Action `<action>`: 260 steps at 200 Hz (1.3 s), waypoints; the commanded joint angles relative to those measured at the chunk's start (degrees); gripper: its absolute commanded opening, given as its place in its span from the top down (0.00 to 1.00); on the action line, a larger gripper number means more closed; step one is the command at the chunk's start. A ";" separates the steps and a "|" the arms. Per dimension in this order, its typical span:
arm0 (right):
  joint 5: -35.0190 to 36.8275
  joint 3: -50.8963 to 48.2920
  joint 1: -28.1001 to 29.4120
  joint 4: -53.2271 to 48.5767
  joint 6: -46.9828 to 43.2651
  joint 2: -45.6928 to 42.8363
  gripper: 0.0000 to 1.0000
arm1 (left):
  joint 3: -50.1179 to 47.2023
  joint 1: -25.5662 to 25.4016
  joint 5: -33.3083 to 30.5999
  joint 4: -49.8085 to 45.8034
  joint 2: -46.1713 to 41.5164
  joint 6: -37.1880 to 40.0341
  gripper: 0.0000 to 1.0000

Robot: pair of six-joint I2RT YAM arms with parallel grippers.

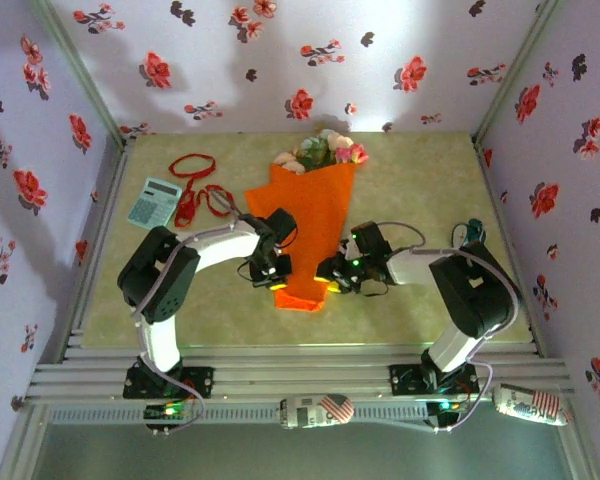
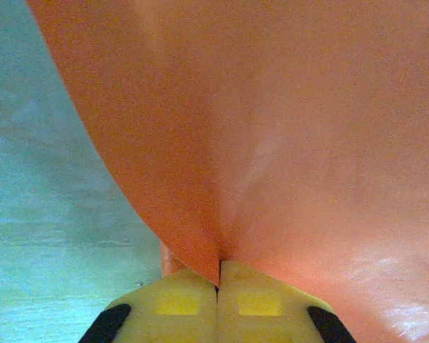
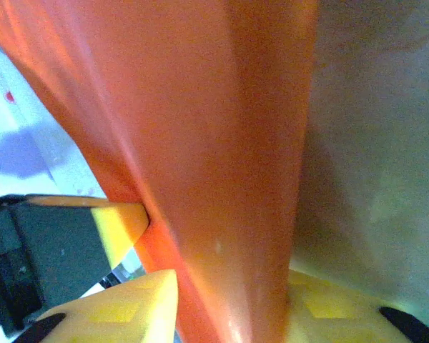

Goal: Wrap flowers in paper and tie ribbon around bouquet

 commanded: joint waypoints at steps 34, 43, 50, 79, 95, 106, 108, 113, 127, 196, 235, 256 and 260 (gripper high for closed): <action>4.26 -1.22 -0.40 13.55 5.40 2.39 0.85 | -3.41 1.30 -4.76 -2.51 -1.07 -2.65 1.00; 4.58 -1.22 -0.32 13.92 5.48 2.12 0.91 | -3.88 1.39 -4.55 -2.29 -1.75 -2.92 1.00; 4.84 -1.28 -0.35 14.05 5.58 1.94 0.94 | -4.02 1.36 -4.37 -2.29 -1.97 -3.14 1.00; 6.58 -1.40 -0.31 11.90 3.64 -0.05 1.00 | -3.48 1.52 -5.35 -4.26 -3.28 -3.47 1.00; 6.55 -1.06 -0.31 10.92 2.87 -0.71 1.00 | -2.40 1.57 -7.16 -6.57 -5.57 -3.39 0.91; 6.37 -0.72 -0.34 10.30 2.55 -0.97 1.00 | -0.94 1.57 -8.00 -8.63 -7.61 -3.28 0.76; 6.42 -0.63 -0.32 10.17 2.49 -1.06 1.00 | -0.47 1.57 -8.14 -9.08 -7.96 -3.16 0.74; 6.46 -0.50 -0.31 9.62 2.31 -1.21 1.00 | 0.46 1.45 -8.41 -10.17 -8.80 -2.97 0.73; 7.07 0.36 -0.36 7.16 1.19 -1.85 1.00 | 3.54 1.48 -8.18 -12.42 -10.62 -1.84 0.67; 6.12 4.87 -2.49 -0.91 -4.00 -0.94 1.00 | 10.55 -0.32 6.33 -8.25 0.35 1.93 0.76; 4.27 4.86 -2.77 -1.52 -4.29 0.02 1.00 | 5.83 0.20 2.93 -5.46 4.60 3.09 0.86; 3.26 2.96 -2.07 -0.19 -2.53 -1.30 0.70 | 3.39 0.33 3.06 -3.47 6.86 2.50 0.89; 3.04 2.50 -1.65 0.10 -2.17 -1.65 0.66 | 2.96 0.34 3.24 -3.21 7.19 2.38 0.89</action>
